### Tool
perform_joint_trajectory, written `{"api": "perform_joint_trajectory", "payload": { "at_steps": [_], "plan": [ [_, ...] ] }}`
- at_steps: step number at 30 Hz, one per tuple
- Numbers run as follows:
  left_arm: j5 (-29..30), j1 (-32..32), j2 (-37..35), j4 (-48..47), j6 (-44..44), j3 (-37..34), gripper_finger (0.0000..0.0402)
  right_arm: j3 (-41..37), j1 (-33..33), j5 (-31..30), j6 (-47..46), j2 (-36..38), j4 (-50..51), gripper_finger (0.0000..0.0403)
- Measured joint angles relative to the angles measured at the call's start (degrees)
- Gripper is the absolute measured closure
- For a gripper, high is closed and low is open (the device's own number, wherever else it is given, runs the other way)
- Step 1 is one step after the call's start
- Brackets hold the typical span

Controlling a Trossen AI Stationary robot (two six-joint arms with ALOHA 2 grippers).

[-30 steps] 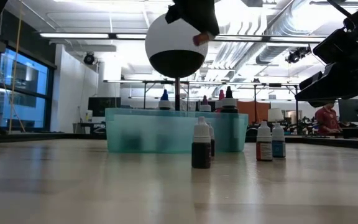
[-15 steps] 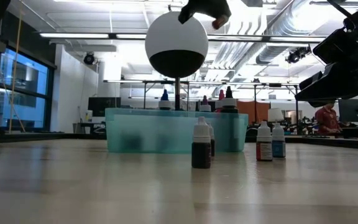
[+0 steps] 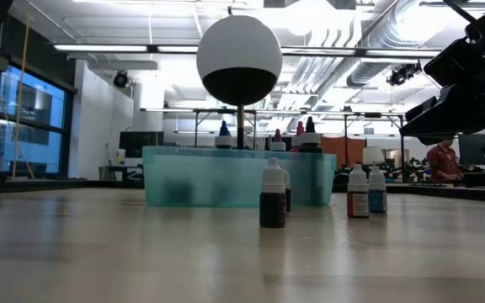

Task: Pick & Place food coloring
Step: Put the small orange food coloring bottle into the bin

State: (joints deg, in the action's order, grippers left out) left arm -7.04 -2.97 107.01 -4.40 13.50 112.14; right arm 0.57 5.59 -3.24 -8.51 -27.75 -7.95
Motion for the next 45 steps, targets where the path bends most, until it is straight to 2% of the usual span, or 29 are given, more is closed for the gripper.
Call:
{"api": "perform_joint_trajectory", "payload": {
  "at_steps": [2,9,16,26,31,38,45],
  "plan": [
    [-0.43,0.47,0.54,8.52,0.37,-2.64,0.0362,-0.01,0.01,0.02,0.02,0.0,0.0,0.04],
    [1.22,0.32,0.39,22.22,2.84,-12.8,0.0362,-0.01,0.01,0.02,0.02,0.0,0.0,0.0401],
    [4.46,-0.87,-7.92,24.47,2.17,-24.23,0.0362,-0.01,0.01,0.02,0.02,0.02,-0.01,0.04],
    [15.21,-2.8,-26.89,24.48,1.74,-50.07,0.0362,-0.01,0.01,0.02,0.02,0.01,-0.02,0.0401],
    [20.03,-2.61,-33.95,21.22,3.21,-59.54,0.0362,0.0,0.01,0.01,0.01,0.02,-0.02,0.04],
    [23.61,-2.68,-40.81,20.97,6.2,-73.2,0.0362,-0.01,0.01,0.02,0.01,0.01,0.0,0.0401],
    [23.63,-2.7,-42.58,30.99,7.8,-85.64,0.0362,0.0,0.0,0.02,0.02,0.0,0.0,0.04]
  ]
}}
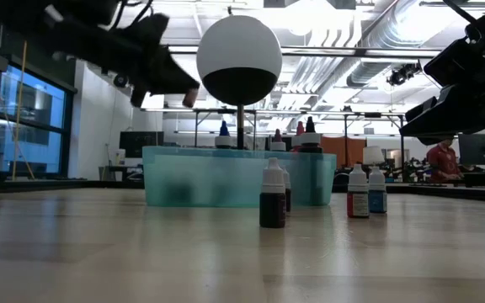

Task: Pick & Place food coloring
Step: Put the small orange food coloring bottle into the bin

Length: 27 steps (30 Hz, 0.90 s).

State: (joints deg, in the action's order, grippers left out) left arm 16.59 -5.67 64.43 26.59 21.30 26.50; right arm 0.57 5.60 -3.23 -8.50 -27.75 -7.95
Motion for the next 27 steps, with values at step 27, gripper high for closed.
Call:
{"api": "perform_joint_trajectory", "payload": {
  "at_steps": [27],
  "plan": [
    [-20.93,-14.58,6.01,10.39,-2.1,-11.39,0.0362,-0.01,0.01,0.0,-0.01,0.0,-0.02,0.0401]
  ]
}}
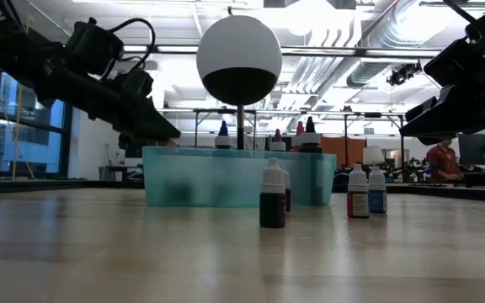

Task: Pick & Place food coloring
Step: Put the small orange food coloring bottle into the bin

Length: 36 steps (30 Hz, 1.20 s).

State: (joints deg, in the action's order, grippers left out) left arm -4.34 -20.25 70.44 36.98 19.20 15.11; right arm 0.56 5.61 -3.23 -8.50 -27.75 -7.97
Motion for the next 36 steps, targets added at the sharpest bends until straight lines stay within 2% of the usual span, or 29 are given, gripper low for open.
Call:
{"api": "perform_joint_trajectory", "payload": {
  "at_steps": [8,21,32,36],
  "plan": [
    [0.42,0.0,3.62,0.64,-1.18,0.02,0.0362,0.01,0.0,0.01,0.01,0.02,0.0,0.04],
    [1.86,0.0,3.67,-1.18,-2.64,0.09,0.0362,0.0,0.0,0.01,0.01,0.02,0.0,0.04],
    [0.11,0.0,3.67,-2.42,-3.08,0.13,0.0361,0.0,0.0,0.01,0.01,0.01,0.0,0.04],
    [0.11,0.0,3.67,-2.42,-3.08,0.13,0.0347,0.02,0.0,0.01,0.01,0.0,0.0,0.04]
  ]
}}
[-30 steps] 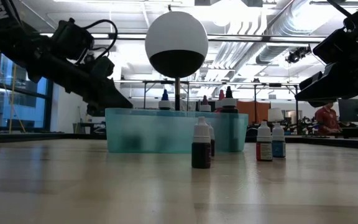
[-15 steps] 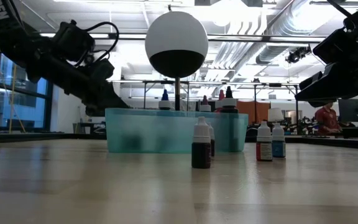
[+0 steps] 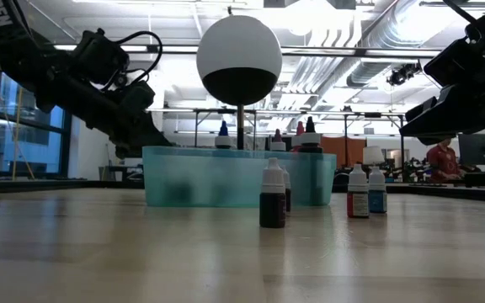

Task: Pick & Place food coloring
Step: Put the small orange food coloring bottle into the bin, then put the small purple food coloring bottle into the bin

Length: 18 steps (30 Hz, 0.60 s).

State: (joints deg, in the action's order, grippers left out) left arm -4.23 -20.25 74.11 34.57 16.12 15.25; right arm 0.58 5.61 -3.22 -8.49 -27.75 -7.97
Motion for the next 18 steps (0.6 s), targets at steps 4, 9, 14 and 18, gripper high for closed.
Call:
{"api": "perform_joint_trajectory", "payload": {
  "at_steps": [4,9,14,18],
  "plan": [
    [0.02,0.0,0.0,-0.18,0.0,0.0,0.0319,-0.02,0.0,0.0,-0.01,0.02,0.0,0.0401],
    [0.02,0.02,0.0,-0.55,-0.02,0.01,0.0304,-0.02,0.0,0.0,0.0,0.01,0.0,0.0401],
    [0.07,0.0,-0.02,-1.01,-0.04,0.07,0.0304,-0.02,-0.01,0.0,-0.01,0.02,0.0,0.04],
    [0.09,0.0,-0.02,-1.07,-0.03,0.07,0.0304,-0.01,0.0,0.0,0.0,0.0,0.0,0.04]
  ]
}}
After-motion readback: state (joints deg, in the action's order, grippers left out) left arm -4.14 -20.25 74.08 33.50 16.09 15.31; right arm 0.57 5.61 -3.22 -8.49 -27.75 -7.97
